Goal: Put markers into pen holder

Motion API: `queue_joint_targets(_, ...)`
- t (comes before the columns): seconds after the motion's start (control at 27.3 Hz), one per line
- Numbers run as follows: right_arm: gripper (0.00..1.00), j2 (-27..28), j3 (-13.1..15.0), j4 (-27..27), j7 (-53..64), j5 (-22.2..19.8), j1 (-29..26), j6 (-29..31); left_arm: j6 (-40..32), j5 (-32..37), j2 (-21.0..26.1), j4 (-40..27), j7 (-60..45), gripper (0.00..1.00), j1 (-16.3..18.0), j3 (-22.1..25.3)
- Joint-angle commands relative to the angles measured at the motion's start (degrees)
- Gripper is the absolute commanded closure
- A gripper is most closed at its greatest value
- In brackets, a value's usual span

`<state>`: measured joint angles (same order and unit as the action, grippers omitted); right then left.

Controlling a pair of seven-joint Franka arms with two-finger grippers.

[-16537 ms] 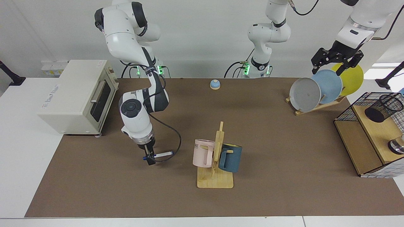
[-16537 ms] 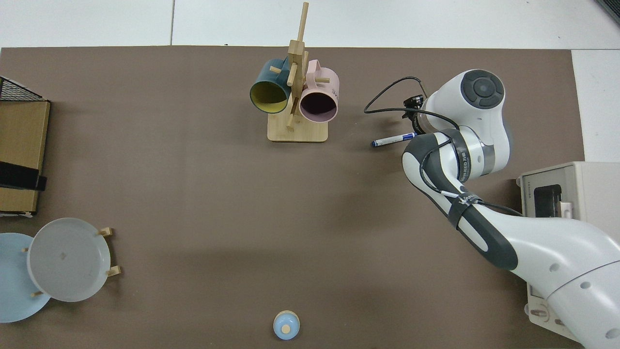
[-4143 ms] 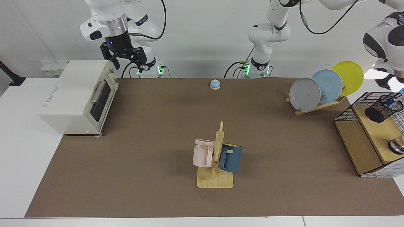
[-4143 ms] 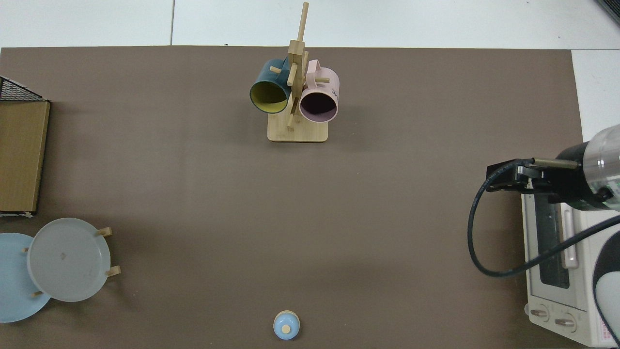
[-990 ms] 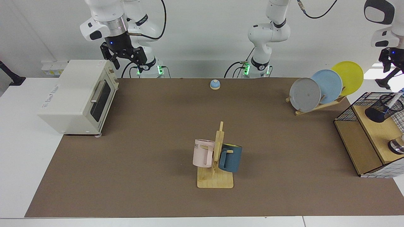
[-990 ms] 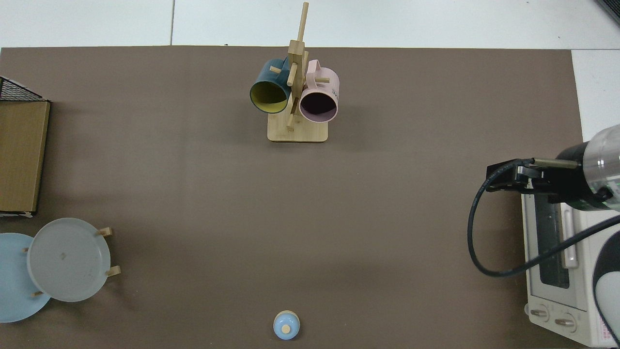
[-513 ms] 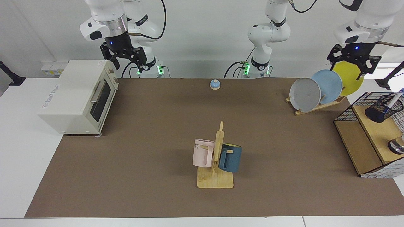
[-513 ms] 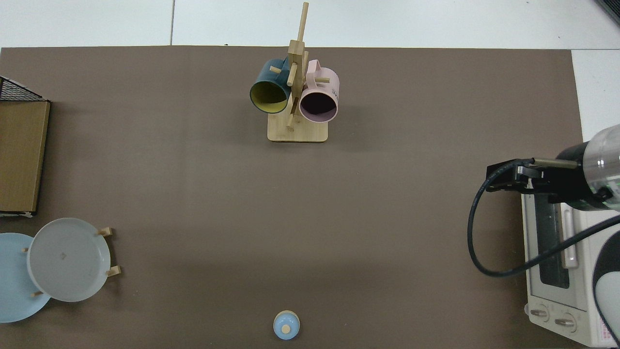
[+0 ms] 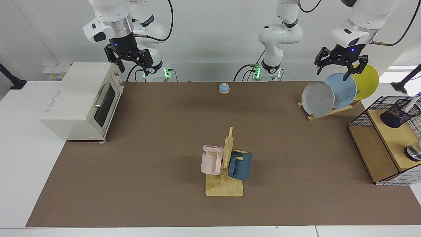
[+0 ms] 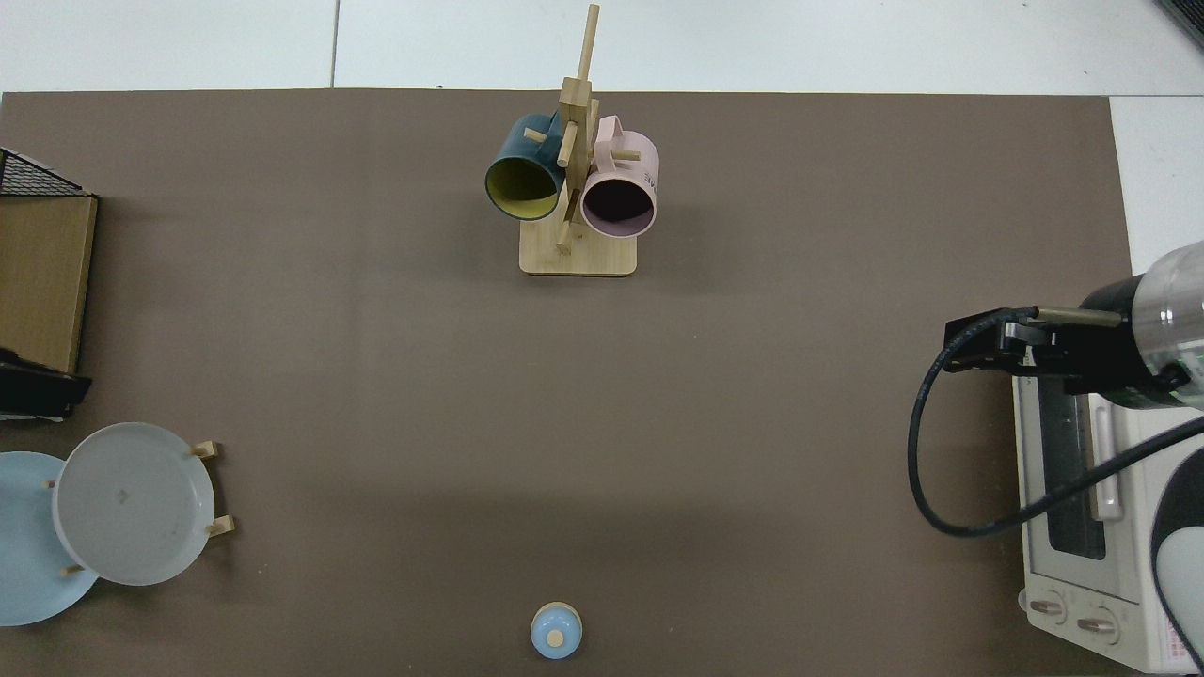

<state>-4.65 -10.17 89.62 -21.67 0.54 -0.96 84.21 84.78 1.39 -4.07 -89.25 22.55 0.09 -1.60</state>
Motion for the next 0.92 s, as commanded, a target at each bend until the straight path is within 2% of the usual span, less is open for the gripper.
queue_joint_targets(0.0, 0.0, 0.26, -0.38, -0.68, -0.92, 0.87, -0.71, -0.27, -2.25, -2.62, 1.08, 3.2, -1.1, 0.0, -0.44, 0.63)
queue_joint_targets(0.22, 0.0, 0.26, -0.38, -0.68, -0.92, 0.87, -0.71, -0.27, -6.56, -2.8, 6.35, 11.99, -2.24, 0.0, -0.35, 1.42)
queue_joint_targets(0.88, 0.0, 0.26, -0.38, -0.68, -0.92, 0.87, -0.71, -0.27, -6.83, -2.09, 5.39, 11.38, -4.79, 0.0, 0.27, 1.16)
